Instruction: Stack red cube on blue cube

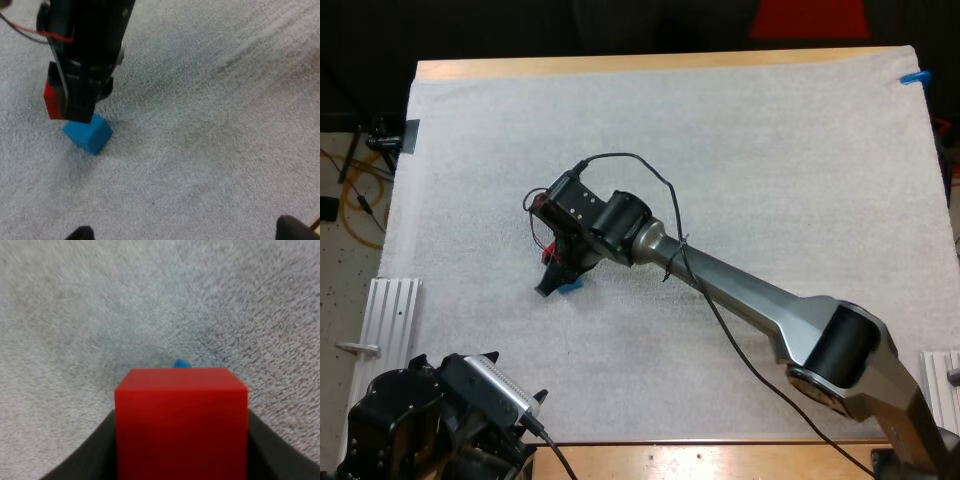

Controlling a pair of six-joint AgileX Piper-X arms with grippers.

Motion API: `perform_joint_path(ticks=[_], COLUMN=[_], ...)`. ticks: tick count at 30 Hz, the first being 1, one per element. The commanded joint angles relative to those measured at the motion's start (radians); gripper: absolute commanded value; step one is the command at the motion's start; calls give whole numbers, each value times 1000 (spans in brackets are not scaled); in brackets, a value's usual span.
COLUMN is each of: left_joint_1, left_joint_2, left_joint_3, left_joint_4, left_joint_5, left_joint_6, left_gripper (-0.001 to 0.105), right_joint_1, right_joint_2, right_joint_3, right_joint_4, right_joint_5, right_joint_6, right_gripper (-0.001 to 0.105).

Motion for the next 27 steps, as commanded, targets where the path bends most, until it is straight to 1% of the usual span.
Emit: perform_joint_path(ticks=[1, 12, 13, 15, 17, 18, 19, 20, 27], left_joint_1=[-3, -3, -3, -3, -3, -3, -3, -3, -3], left_joint_2=[1, 1, 1, 1, 1, 1, 1, 1, 1], left_joint_3=[-6, -6, -6, -6, -6, -6, -6, -6, -6], left_joint_4=[-1, -3, -3, -3, -3, -3, -3, -3, -3], left_joint_5=[-1, -1, -1, -1, -1, -1, -1, -1, -1], left_joint_6=[-12, -10, -10, -10, -10, -10, -10, -10, -10], left_gripper=[67, 67, 67, 67, 67, 67, 67, 67, 67], right_joint_1=[-1, 0, 0, 0, 0, 0, 0, 0, 0], right_joint_2=[3, 49, 52, 52, 52, 52, 52, 52, 52], right_joint_3=[-16, -19, -19, -19, -19, -19, -19, -19, -19], right_joint_4=[-14, -25, -22, -22, -22, -22, -22, -22, -25], right_joint_5=[-20, -30, -30, -30, -30, -30, -30, -30, -22], right_joint_6=[3, 12, 12, 12, 12, 12, 12, 12, 12], right_gripper=[7, 7, 9, 18, 34, 37, 43, 46, 46])
